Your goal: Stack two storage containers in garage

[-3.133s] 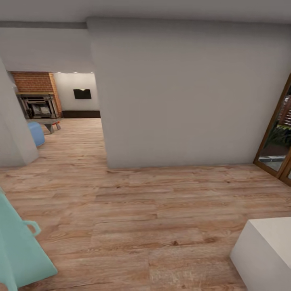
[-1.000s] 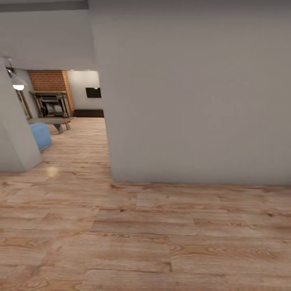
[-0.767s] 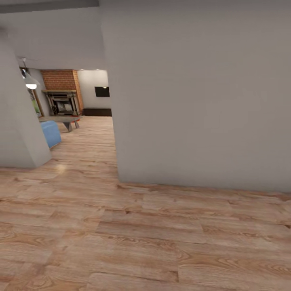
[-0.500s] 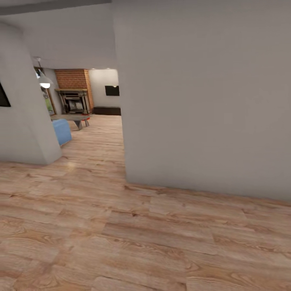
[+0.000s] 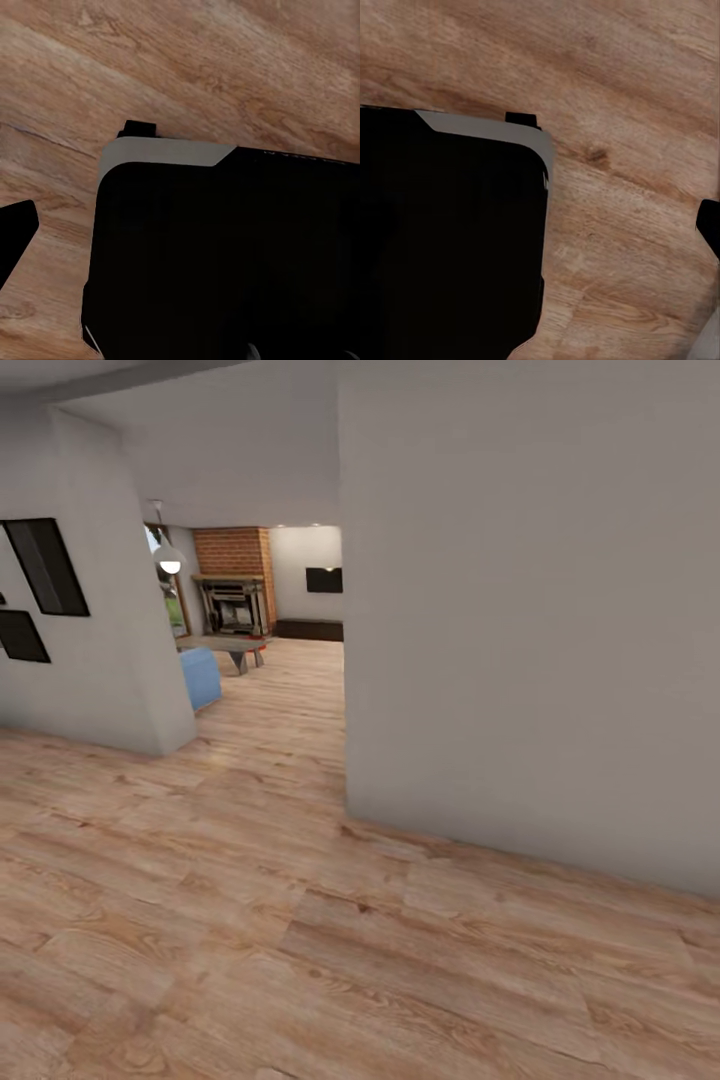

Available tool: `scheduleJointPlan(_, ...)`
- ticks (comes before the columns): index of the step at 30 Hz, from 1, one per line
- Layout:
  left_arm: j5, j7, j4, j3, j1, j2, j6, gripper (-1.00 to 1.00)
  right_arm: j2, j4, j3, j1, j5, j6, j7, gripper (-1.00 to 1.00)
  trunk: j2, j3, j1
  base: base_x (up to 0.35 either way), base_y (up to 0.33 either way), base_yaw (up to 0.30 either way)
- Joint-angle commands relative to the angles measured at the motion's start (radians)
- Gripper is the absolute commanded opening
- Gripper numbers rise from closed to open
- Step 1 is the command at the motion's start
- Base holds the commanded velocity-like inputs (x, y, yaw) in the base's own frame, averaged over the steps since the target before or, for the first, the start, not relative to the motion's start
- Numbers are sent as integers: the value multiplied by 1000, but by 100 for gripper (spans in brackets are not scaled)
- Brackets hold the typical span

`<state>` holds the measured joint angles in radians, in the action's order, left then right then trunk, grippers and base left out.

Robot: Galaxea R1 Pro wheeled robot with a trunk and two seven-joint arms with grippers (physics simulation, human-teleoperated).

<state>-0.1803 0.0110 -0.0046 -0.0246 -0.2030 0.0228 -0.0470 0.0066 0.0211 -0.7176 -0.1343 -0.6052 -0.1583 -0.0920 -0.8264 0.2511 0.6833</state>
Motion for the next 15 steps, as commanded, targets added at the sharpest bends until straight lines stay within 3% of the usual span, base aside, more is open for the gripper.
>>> scheduleJointPlan(1, -8, 1, 2, -3, -1, 0, -3, 100, 1, 2, -8, -1, -7, -4, -2, 100, -1, 2, 1, 322, 0, 264)
scheduleJointPlan(15, -8, 1, 2, -3, -1, 0, -2, 100, 1, 2, -9, -1, -7, -4, -2, 100, -1, 14, 1, 322, 0, 264)
